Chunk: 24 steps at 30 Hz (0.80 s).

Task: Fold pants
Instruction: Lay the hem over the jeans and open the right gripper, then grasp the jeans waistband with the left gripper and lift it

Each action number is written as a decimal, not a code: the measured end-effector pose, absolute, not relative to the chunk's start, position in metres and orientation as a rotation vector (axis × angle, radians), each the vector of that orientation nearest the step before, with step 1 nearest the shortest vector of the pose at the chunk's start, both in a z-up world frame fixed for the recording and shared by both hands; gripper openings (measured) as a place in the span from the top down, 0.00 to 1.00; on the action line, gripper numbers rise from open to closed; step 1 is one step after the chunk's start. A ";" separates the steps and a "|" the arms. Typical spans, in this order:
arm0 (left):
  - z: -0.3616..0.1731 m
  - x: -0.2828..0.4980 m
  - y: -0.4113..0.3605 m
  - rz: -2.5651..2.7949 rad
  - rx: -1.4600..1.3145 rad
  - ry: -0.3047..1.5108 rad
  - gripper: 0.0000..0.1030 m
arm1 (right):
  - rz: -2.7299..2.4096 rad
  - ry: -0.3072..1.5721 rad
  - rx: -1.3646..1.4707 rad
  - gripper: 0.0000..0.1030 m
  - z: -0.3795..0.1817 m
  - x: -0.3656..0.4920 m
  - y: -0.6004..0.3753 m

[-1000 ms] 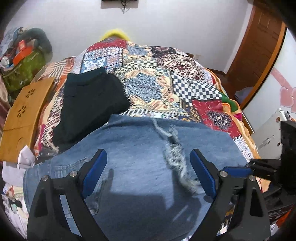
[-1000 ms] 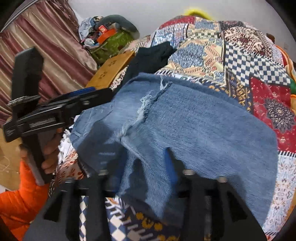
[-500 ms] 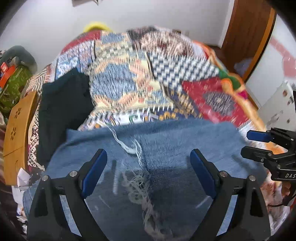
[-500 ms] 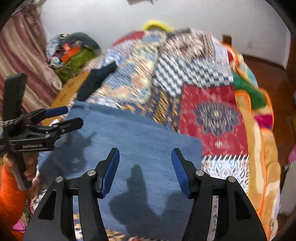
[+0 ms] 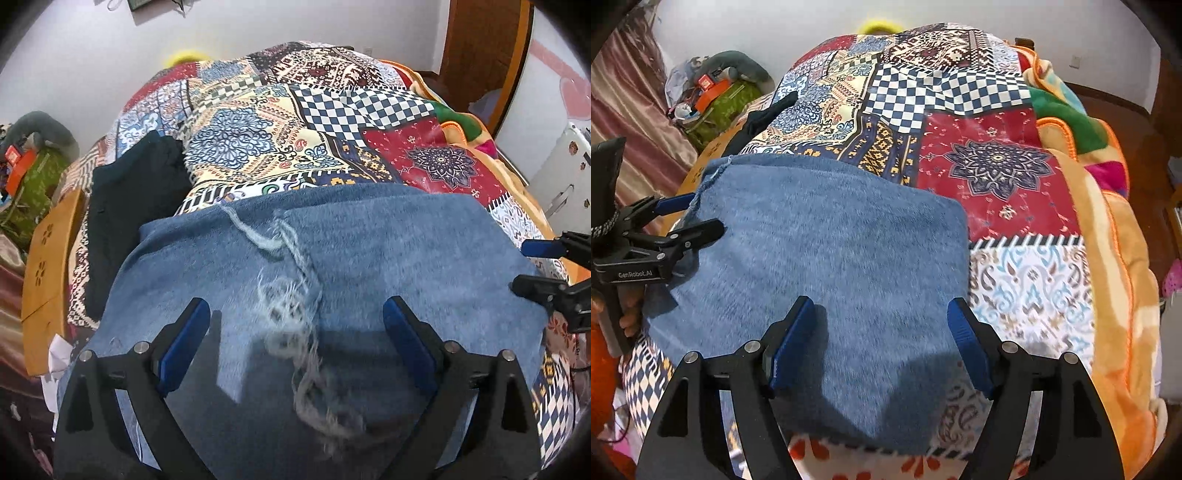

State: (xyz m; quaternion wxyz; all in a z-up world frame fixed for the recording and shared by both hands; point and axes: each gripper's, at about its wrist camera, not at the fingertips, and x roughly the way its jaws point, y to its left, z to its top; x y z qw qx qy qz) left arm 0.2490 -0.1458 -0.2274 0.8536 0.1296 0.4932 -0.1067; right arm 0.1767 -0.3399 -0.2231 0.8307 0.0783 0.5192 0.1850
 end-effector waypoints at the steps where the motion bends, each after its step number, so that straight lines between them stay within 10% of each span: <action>1: -0.227 0.247 -0.144 -0.219 0.269 1.033 0.07 | 0.387 1.102 0.163 0.31 -0.223 0.177 -0.340; 24: -0.164 0.160 0.061 0.175 -0.117 0.879 0.07 | 0.528 0.918 0.038 0.29 -0.153 0.182 -0.252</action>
